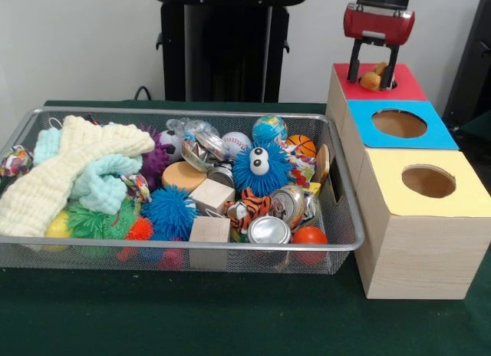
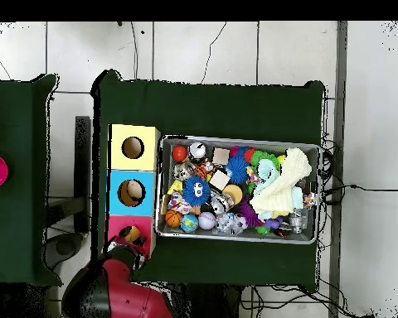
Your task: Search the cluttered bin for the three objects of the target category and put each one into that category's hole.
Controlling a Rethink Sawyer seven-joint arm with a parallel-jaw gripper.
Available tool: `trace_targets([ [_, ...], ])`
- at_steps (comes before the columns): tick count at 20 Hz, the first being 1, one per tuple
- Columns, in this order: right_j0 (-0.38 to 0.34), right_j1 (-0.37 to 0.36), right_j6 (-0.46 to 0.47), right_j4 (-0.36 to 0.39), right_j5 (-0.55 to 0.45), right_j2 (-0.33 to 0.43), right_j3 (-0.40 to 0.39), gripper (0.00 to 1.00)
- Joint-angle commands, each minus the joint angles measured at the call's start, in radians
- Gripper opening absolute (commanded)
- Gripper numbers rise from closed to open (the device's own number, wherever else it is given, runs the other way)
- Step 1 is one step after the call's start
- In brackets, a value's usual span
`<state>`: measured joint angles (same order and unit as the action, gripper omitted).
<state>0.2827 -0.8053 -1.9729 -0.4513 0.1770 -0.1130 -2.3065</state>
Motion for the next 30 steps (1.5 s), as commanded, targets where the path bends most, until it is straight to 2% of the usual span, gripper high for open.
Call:
trace_targets([
  [1,-0.042,0.048,-0.260,-0.018,-0.076,0.104,-0.062,1.00],
  [7,-0.037,-0.039,-0.234,-0.034,-0.176,0.078,-0.073,1.00],
  [13,-0.006,-0.077,-0.242,-0.053,-0.224,0.058,-0.069,1.00],
  [20,-0.002,-0.093,-0.242,-0.055,-0.247,0.051,-0.066,1.00],
  [30,-0.048,-0.068,-0.252,-0.038,-0.188,0.104,-0.079,1.00],
])
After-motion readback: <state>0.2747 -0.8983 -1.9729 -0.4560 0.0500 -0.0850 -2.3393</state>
